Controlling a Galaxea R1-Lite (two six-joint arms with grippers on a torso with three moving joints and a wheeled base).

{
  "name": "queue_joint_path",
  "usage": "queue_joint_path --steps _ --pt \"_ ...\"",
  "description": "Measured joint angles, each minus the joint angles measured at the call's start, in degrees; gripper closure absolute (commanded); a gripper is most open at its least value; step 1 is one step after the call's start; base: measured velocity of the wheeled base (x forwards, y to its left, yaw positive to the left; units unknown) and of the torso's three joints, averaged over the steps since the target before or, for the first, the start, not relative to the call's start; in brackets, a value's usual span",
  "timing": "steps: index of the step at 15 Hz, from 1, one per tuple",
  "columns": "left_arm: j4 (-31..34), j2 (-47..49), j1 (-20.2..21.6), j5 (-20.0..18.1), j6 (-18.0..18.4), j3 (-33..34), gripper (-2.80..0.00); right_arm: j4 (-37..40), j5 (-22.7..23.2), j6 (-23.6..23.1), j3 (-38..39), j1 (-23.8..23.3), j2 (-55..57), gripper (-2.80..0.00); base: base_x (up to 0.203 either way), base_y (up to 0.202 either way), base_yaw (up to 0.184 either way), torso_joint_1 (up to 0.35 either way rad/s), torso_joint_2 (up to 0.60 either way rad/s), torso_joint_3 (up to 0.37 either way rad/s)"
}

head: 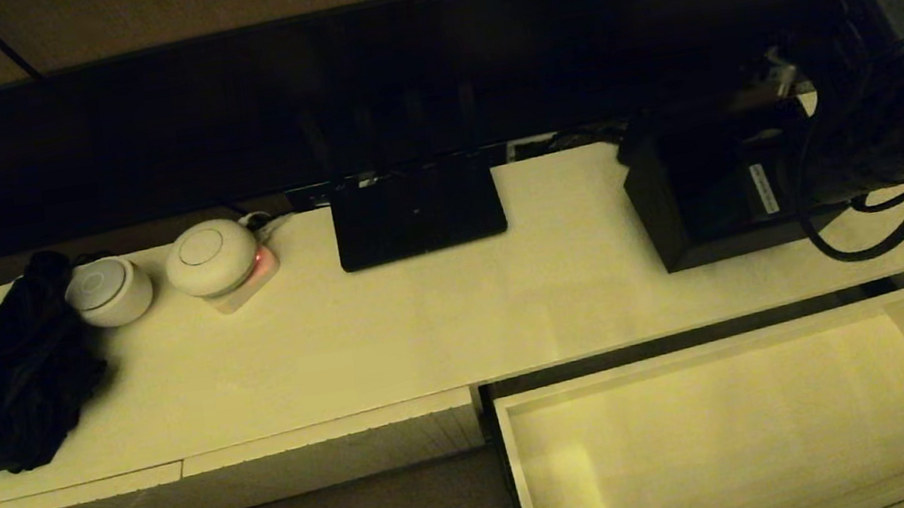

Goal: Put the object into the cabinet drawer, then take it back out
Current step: Put the storage box in the drawer

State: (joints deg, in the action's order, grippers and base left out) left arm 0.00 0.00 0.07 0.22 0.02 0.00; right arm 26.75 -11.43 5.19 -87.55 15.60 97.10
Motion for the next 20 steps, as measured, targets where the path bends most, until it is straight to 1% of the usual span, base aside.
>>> queue_joint_path --steps 6,9,12,16,20 --pt "0.0 0.0 0.0 0.0 0.0 0.0 0.0 5.1 0.1 1.0 6.4 1.0 -7.8 0.0 0.0 0.0 0.0 0.0 0.0 0.0" --pt "0.0 0.0 0.0 0.0 0.0 0.0 0.0 6.2 0.0 4.9 12.3 2.7 -12.4 0.0 0.0 0.0 0.0 0.0 0.0 0.0" --pt "0.0 0.0 0.0 0.0 0.0 0.0 0.0 6.2 0.0 6.4 20.3 3.8 -16.6 0.0 0.0 0.0 0.0 0.0 0.0 0.0" --pt "0.0 0.0 0.0 0.0 0.0 0.0 0.0 5.6 0.1 11.0 30.2 5.1 -21.0 0.0 0.0 0.0 0.0 0.0 0.0 0.0" --pt "0.0 0.0 0.0 0.0 0.0 0.0 0.0 4.2 0.4 16.1 36.9 5.7 -22.9 0.0 0.0 0.0 0.0 0.0 0.0 0.0"
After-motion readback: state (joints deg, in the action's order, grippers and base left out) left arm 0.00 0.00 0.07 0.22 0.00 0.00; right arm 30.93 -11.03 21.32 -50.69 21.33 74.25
